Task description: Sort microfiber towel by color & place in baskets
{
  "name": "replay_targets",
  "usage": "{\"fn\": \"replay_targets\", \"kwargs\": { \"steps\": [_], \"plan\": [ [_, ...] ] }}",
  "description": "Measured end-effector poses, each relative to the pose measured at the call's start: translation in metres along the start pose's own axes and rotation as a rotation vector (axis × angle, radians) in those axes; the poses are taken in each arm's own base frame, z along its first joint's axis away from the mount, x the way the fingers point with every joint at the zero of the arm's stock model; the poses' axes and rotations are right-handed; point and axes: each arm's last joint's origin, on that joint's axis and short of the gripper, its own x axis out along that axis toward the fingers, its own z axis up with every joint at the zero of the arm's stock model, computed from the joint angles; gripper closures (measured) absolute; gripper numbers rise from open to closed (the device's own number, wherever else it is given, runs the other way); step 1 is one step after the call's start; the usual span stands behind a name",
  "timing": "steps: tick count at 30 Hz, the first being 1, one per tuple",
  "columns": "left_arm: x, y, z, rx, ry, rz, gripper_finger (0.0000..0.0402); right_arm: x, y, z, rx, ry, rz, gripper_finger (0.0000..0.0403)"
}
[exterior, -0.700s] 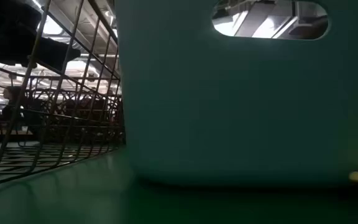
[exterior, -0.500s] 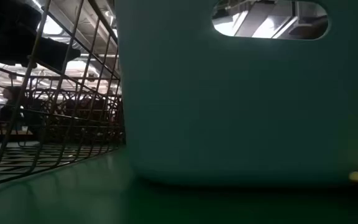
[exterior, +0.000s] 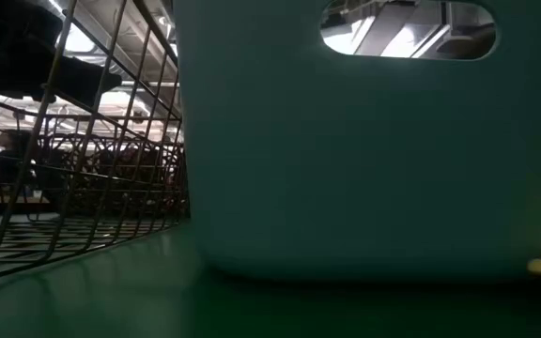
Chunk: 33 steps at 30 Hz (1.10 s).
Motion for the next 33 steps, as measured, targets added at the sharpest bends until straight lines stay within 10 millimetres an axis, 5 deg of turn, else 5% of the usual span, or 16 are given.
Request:
{"fn": "replay_targets", "kwargs": {
  "steps": [25, 33],
  "plan": [
    [0.000, 0.000, 0.000, -0.025, -0.007, 0.000, 0.0274, 0.000, 0.000, 0.000, 0.000, 0.000, 0.000, 0.0198],
    [-0.003, 0.003, 0.025, -0.029, -0.267, 0.042, 0.0274, 0.000, 0.001, 0.000, 0.004, -0.003, 0.027, 0.0198]
  ]
}}
